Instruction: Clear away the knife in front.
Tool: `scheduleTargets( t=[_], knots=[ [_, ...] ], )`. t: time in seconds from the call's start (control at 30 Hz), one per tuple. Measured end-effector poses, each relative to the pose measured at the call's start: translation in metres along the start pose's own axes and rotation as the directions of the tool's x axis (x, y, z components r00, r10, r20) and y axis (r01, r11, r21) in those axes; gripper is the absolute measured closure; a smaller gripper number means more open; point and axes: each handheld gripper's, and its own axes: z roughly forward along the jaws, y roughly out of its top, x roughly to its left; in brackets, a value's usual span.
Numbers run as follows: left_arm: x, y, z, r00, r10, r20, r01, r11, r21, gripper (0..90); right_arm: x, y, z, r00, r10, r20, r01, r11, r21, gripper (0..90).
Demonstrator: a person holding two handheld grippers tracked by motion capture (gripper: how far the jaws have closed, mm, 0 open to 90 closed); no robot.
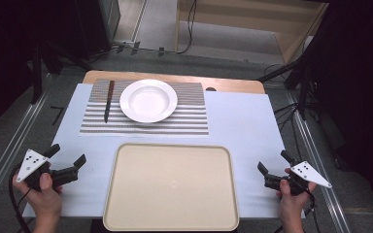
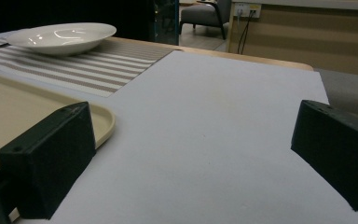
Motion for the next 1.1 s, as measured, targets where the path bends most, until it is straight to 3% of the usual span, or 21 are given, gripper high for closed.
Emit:
scheduleTargets(
  t=[0.13,0.27,0.37,0.47,0.6,0.87,1.03,1.1],
  knots=[
    [-0.002,0.003,-0.001,0.9983,-0.04,0.041,0.041,0.9991,-0.012,0.9,0.001,0.0,0.001,0.9999,-0.014,0.0,0.014,1.0,0.004,0.0],
    [-0.01,0.016,-0.002,0.9993,-0.005,0.038,0.006,0.9998,-0.022,0.9,0.002,0.0,0.0,0.9998,-0.02,0.001,0.02,1.0,0.005,0.0],
    [-0.014,0.027,-0.005,0.9996,-0.016,0.023,0.017,0.9988,-0.046,0.8,0.003,0.0,0.001,0.9998,-0.021,-0.005,0.021,1.0,0.004,0.0],
    [-0.015,0.035,-0.006,0.9998,-0.022,0.004,0.022,0.999,-0.04,0.8,0.003,0.0,0.001,0.9997,-0.022,-0.01,0.022,1.0,0.006,0.0],
    [-0.015,0.045,-0.006,1.0,0.002,-0.007,-0.002,0.9993,-0.037,0.8,0.003,0.0,0.001,0.9995,-0.028,-0.012,0.028,1.0,0.008,0.0],
    [-0.014,0.065,0.009,0.9998,0.017,-0.005,-0.017,0.9995,-0.026,0.8,0.003,0.0,0.001,0.999,-0.036,-0.025,0.036,0.999,0.006,0.0],
    [-0.017,0.077,0.028,0.9993,0.033,0.02,-0.033,0.9994,-0.012,0.8,0.002,0.001,0.003,0.9964,-0.034,-0.077,0.037,0.999,0.03,0.0],
    [-0.017,0.08,0.036,0.999,0.032,0.032,-0.031,0.9995,-0.009,0.8,0.003,0.001,0.003,0.9969,-0.042,-0.067,0.044,0.999,0.024,0.0]
  ],
)
